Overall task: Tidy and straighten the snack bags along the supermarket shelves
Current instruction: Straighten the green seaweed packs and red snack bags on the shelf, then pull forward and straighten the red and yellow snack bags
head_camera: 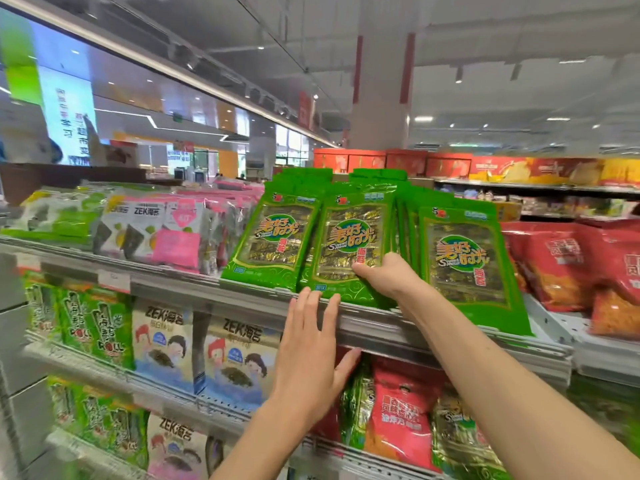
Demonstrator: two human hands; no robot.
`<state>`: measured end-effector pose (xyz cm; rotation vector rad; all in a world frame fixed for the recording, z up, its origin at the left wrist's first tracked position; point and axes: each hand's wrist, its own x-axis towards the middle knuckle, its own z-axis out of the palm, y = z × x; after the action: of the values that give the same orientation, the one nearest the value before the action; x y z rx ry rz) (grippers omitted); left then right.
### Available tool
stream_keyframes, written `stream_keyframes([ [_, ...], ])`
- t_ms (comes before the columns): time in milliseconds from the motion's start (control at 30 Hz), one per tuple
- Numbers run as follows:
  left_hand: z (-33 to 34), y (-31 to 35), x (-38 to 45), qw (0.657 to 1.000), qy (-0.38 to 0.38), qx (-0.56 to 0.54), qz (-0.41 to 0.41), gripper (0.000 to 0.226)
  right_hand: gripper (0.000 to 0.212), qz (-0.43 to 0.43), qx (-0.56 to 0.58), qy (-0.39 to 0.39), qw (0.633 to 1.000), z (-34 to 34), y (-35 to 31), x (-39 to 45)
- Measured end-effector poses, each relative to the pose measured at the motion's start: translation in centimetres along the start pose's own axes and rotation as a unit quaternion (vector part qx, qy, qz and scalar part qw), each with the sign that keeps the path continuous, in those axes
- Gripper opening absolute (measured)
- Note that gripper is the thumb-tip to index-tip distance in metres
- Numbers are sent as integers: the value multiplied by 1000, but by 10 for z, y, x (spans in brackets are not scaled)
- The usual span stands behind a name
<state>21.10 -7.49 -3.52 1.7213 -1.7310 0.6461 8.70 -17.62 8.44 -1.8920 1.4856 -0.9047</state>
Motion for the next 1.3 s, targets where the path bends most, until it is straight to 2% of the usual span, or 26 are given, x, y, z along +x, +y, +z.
stream_keyframes([
  [67, 1, 1, 0, 1000, 6, 2, -2, 80, 47, 6, -51, 3, 999, -4, 2, -1],
  [200, -1, 3, 0, 1000, 2, 1, -7, 80, 52, -11, -188, 23, 982, -1, -4, -10],
  [333, -2, 3, 0, 1000, -2, -19, -12, 79, 65, -38, -312, 127, 941, 10, -11, -23],
  [500, -2, 8, -2, 998, 18, -53, -33, 76, 74, -109, -355, 208, 905, 15, -10, -44],
  [600, 0, 15, 0, 994, 37, -80, -59, 70, 76, -174, -309, 219, 909, 1, 3, -65],
  [733, -4, 50, 7, 979, 78, -156, -109, 58, 46, -265, -204, 258, 906, -39, 44, -105],
  [800, -7, 84, 8, 968, 97, -208, -104, 55, 40, -236, -141, 250, 928, -65, 74, -126],
  [967, -16, 200, 5, 931, 138, -334, -55, 40, 23, -86, -21, 225, 970, -157, 169, -174],
  [1067, -19, 282, 3, 916, 120, -379, -52, 34, 11, -15, 12, 217, 976, -226, 228, -203],
  [1167, -18, 361, -3, 898, 102, -423, -62, 24, 8, 25, 59, 220, 973, -289, 282, -231],
  [1300, -17, 449, -9, 880, 60, -466, -73, 25, 7, 63, 117, 242, 961, -362, 341, -260],
])
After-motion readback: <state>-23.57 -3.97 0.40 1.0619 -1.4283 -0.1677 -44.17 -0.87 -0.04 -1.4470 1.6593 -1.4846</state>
